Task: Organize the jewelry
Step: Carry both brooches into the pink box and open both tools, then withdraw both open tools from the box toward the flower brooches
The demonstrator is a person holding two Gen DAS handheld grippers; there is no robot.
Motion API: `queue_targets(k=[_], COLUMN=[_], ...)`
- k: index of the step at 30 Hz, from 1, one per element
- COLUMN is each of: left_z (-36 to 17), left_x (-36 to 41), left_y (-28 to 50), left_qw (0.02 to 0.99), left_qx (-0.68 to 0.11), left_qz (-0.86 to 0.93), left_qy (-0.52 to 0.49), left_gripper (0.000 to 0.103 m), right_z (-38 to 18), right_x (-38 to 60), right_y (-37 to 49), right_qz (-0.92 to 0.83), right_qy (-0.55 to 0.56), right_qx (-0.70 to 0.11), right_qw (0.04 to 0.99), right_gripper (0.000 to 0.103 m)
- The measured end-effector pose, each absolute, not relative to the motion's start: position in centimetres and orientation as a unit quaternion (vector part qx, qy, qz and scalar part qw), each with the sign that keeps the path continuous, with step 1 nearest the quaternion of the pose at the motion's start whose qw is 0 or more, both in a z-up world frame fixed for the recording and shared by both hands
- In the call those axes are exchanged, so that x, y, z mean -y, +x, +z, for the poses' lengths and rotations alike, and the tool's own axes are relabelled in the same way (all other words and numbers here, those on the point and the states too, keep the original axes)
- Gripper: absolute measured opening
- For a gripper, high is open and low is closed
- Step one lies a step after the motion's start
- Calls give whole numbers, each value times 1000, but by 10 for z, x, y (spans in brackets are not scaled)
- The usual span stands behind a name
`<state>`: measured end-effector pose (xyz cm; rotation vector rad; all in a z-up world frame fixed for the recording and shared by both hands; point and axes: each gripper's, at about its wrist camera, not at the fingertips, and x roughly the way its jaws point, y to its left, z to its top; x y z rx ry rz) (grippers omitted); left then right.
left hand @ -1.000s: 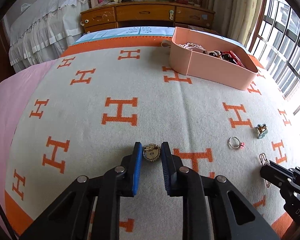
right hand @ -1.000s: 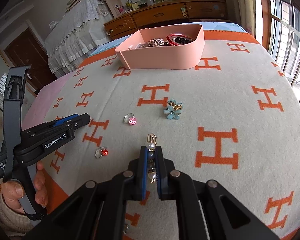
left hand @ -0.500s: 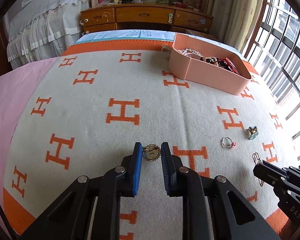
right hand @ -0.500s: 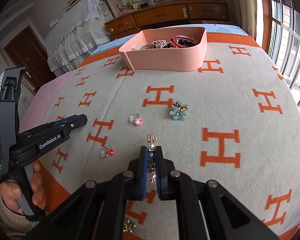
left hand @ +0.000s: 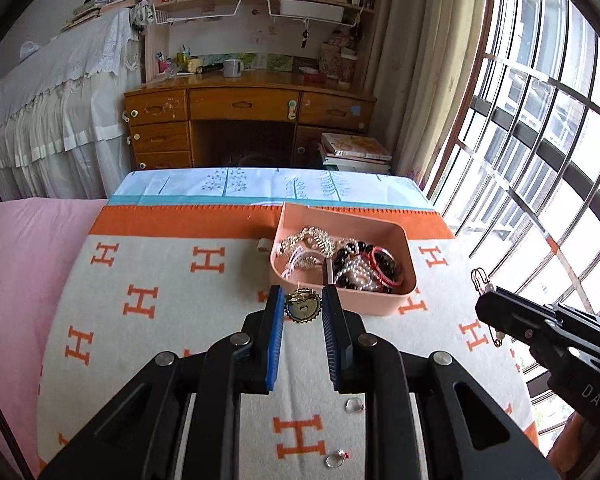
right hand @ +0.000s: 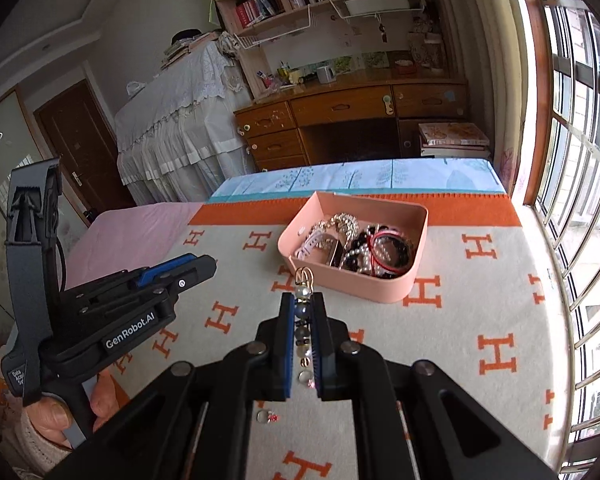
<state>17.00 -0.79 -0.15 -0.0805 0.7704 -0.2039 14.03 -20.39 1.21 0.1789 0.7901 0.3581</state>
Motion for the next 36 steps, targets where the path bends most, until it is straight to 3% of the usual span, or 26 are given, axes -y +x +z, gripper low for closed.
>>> queue_targets(k=[9, 23, 24, 25, 26, 28, 36], left_z=[25, -44, -46, -47, -48, -47, -35], left_x=[36, 65, 65, 65, 64, 59, 48], left_y=[249, 315, 314, 313, 311, 304, 278], left_qw=[926, 903, 903, 902, 903, 912, 917], left_qx=[-363, -418, -418, -419, -417, -400, -388], left_qz=[-103, -102, -102, -103, -102, -94, -94], left_qy=[-26, 0, 3, 6, 6, 3, 10], left_gripper=[17, 19, 23, 38, 62, 83, 83], right_z=[41, -41, -46, -50, -54, -59, -55], right_x=[218, 215, 215, 215, 215, 218, 216], right_y=[209, 278, 279, 280, 281, 281, 264], right_qz=[128, 84, 83, 82, 82, 81, 89], right_qy=[105, 108, 106, 106, 107, 113, 114], right_qx=[-354, -450, -458, -464, -472, -481, -482], right_qw=[921, 882, 879, 876, 871, 866, 864], right_gripper=[7, 8, 8, 8, 8, 8, 12])
